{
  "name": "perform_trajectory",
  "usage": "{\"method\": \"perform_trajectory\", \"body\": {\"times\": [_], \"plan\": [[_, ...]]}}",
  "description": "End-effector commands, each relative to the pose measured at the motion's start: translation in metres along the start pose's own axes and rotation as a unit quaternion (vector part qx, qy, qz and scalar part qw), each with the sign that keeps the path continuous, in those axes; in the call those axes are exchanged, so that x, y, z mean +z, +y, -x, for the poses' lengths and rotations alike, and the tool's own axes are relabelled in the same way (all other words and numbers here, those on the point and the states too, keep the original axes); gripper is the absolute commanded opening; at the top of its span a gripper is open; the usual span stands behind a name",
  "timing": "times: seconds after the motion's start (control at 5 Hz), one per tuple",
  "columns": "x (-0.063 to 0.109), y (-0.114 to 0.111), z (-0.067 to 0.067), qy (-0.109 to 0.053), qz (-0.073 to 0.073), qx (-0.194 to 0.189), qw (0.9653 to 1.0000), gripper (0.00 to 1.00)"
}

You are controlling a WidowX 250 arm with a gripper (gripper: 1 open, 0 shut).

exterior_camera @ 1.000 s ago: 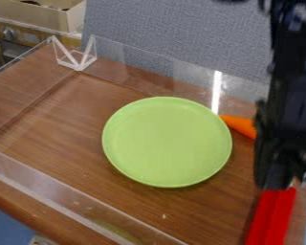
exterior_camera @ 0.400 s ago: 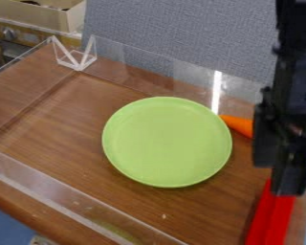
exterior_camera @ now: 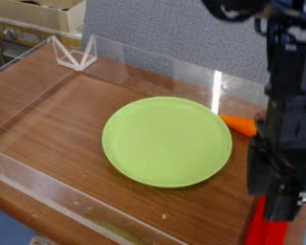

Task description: Put the red object on the right side

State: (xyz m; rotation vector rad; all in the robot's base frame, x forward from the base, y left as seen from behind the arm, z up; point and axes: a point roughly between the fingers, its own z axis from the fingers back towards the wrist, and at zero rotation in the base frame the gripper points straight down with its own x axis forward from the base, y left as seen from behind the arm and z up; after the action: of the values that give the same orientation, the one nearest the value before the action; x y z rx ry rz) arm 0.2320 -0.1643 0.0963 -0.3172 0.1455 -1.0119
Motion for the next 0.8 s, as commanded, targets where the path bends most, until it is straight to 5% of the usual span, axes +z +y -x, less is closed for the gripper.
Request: {"method": "perform_trajectory", "body": {"times": [0.0,0.4,0.6], "plan": [[0.006,0.008,-0.01,-0.017,-0.011,-0.008,0.9998,0.0],[0.025,0.007,-0.005,-0.023,-0.039,0.03,0.9985,0.0],[0.02,0.011,-0.004,-0.026,-0.041,0.046,0.9978,1.0]]}}
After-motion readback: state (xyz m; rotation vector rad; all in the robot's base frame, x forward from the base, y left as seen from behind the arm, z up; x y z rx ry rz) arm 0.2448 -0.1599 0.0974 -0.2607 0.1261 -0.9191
